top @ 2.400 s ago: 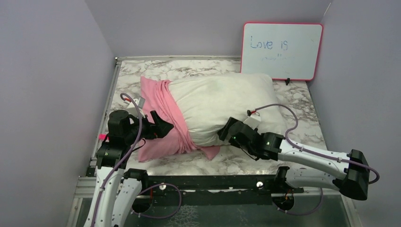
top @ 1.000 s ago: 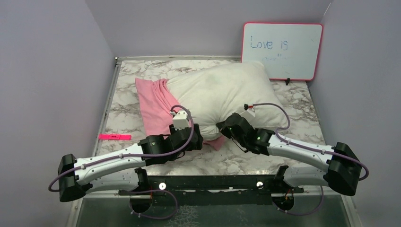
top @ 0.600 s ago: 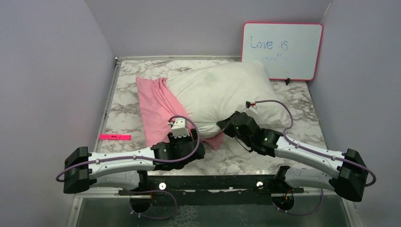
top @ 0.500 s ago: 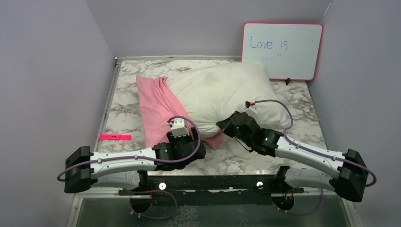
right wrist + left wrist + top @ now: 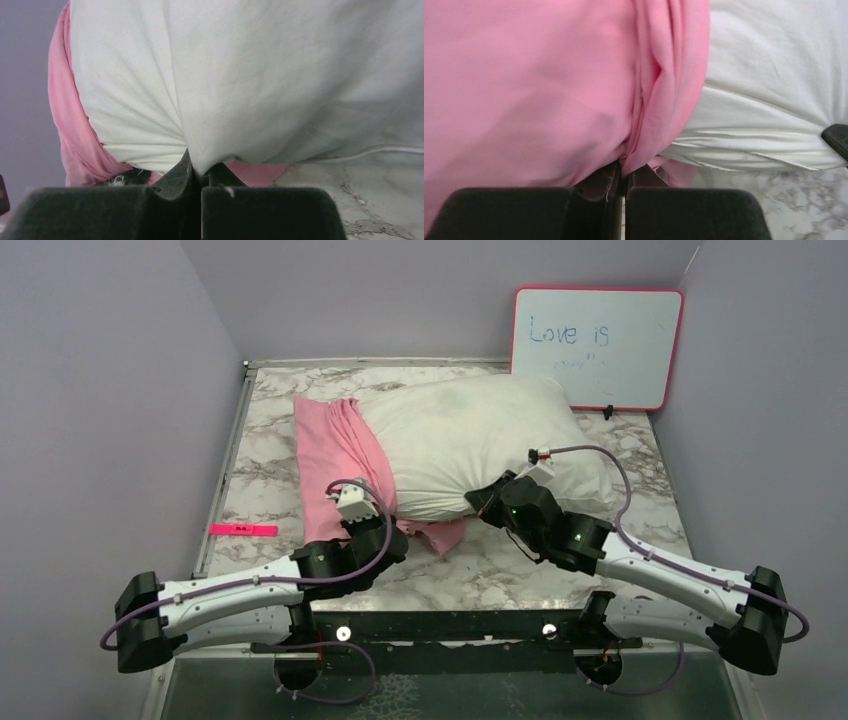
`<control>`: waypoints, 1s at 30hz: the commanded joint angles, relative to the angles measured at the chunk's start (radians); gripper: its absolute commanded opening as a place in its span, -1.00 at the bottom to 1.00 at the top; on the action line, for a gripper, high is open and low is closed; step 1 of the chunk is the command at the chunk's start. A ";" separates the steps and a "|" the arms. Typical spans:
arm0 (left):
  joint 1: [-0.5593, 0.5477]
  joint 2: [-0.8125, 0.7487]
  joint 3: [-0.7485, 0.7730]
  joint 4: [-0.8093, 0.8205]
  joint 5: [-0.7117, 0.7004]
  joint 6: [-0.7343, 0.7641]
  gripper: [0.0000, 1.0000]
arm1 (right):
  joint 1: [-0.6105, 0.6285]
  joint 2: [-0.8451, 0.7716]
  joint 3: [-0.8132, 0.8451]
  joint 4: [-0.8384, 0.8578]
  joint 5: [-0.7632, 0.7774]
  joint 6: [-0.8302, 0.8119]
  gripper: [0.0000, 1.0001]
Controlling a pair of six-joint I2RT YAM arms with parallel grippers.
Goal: Remove the pillowcase from the pillow
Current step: Remove the pillow from the pillowcase.
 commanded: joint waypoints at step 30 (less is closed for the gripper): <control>0.071 -0.300 0.046 -0.175 0.309 0.307 -0.97 | -0.012 -0.378 0.228 -0.156 -0.166 -0.671 0.38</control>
